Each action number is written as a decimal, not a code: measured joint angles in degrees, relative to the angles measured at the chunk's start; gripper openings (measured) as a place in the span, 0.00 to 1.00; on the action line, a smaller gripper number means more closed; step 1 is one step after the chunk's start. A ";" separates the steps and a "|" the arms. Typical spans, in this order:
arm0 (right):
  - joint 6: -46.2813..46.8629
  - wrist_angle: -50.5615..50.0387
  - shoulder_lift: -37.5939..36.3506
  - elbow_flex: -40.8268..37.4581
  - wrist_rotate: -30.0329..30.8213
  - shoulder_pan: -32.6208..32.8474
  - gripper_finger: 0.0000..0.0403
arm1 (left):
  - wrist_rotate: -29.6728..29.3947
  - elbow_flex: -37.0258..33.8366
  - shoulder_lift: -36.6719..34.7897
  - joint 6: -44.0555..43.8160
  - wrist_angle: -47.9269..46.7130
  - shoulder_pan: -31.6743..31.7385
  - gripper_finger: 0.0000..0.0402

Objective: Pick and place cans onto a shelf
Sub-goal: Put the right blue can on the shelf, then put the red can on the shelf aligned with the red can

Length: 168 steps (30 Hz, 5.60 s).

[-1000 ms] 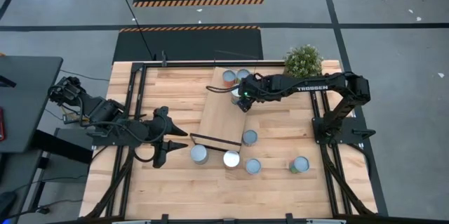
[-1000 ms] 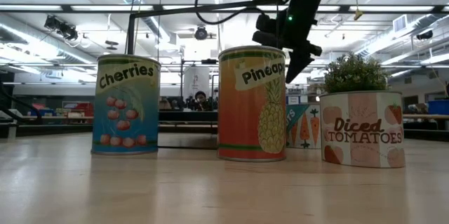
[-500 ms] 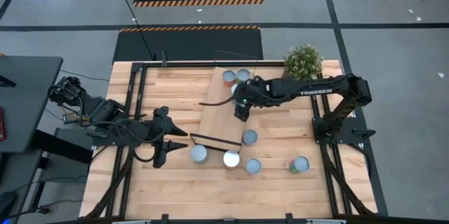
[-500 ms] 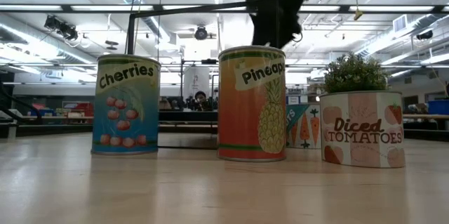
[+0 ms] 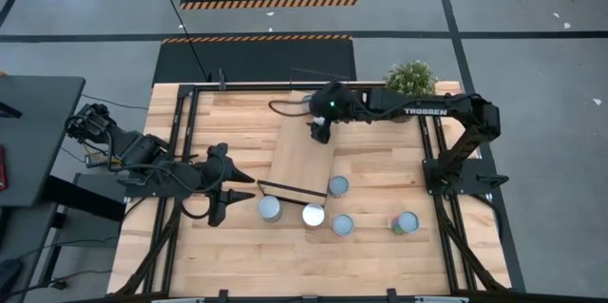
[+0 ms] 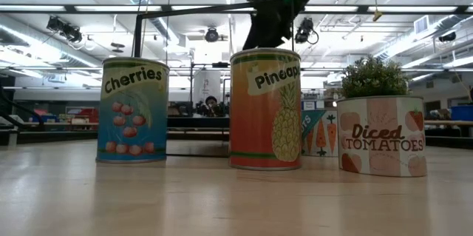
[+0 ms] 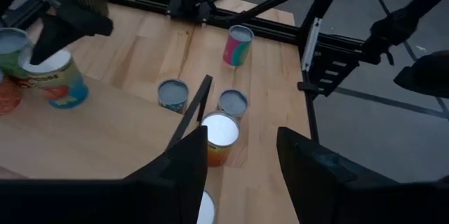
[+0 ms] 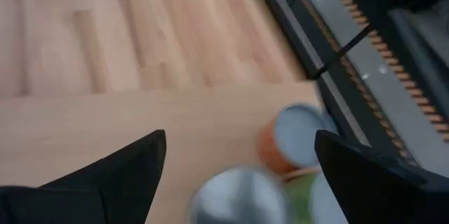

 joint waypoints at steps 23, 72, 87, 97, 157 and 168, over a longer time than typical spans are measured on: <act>-7.79 -2.52 3.49 -0.18 4.65 -4.40 0.92 | -1.38 0.00 0.11 -4.33 0.66 0.02 0.44; 1.42 -17.91 3.44 7.49 3.35 -3.96 0.92 | -1.34 0.00 0.11 -4.25 -1.51 0.00 0.44; 8.45 -35.47 3.31 15.46 -4.90 11.97 0.92 | -0.83 0.00 0.11 -3.72 -2.21 0.00 0.44; 19.60 -36.65 3.29 13.34 -3.08 23.41 0.89 | 0.16 0.00 0.11 -2.75 -2.22 -0.02 0.44; 13.71 2.08 8.30 -16.42 -4.72 41.57 0.99 | 1.54 0.00 0.40 3.19 -2.17 -0.37 0.56; 19.67 -0.79 8.56 -16.37 -4.47 41.42 0.80 | 3.10 0.00 0.40 3.56 -2.21 -0.37 0.56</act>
